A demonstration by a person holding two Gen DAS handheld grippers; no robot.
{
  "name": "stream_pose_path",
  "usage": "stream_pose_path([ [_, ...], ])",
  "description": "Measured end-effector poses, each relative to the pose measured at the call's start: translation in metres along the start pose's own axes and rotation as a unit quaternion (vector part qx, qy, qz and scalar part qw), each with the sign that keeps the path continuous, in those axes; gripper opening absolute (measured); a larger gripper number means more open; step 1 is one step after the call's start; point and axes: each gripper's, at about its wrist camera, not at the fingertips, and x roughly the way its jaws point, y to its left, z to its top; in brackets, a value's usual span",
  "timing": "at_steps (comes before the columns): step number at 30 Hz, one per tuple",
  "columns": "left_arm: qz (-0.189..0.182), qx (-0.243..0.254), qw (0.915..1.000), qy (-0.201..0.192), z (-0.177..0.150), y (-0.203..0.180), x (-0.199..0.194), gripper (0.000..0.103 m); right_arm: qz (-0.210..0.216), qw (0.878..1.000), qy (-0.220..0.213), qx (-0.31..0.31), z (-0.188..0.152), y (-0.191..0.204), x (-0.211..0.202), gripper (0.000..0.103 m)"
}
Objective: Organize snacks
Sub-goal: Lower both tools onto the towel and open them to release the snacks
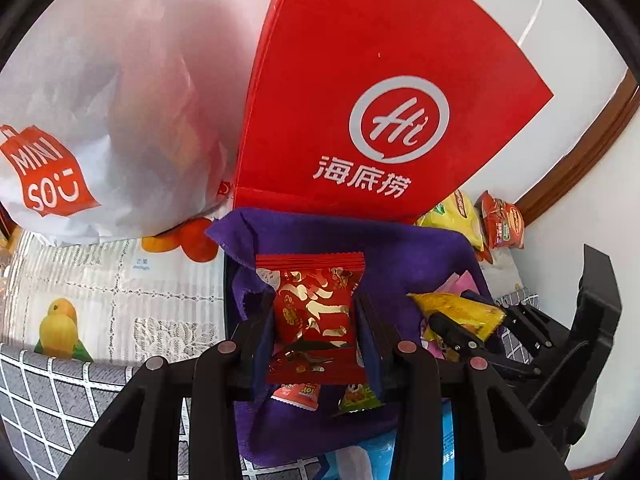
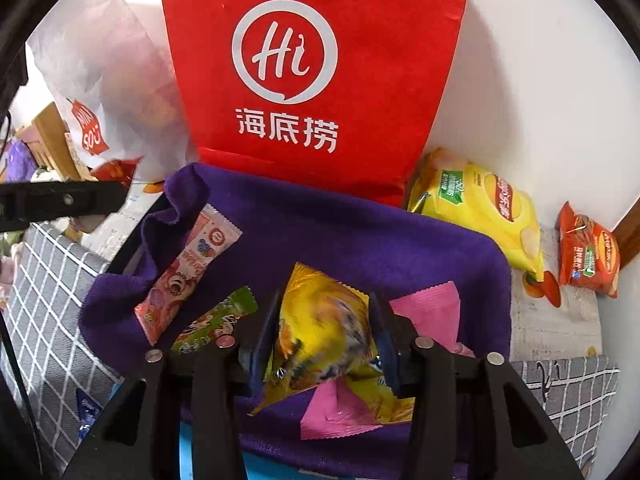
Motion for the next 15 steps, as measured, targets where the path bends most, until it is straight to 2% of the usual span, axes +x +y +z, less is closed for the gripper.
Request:
stream_pose_path([
  [5, 0.014, 0.005, 0.9998, 0.016, -0.003, -0.002, 0.012, 0.036, 0.001, 1.000, -0.001, -0.001, 0.001, -0.001, -0.006, 0.051],
  [15, 0.021, 0.016, 0.9985, 0.048, -0.011, -0.009, 0.032, 0.036, -0.010, 0.998, -0.056, 0.015, 0.008, -0.012, -0.051, 0.052],
])
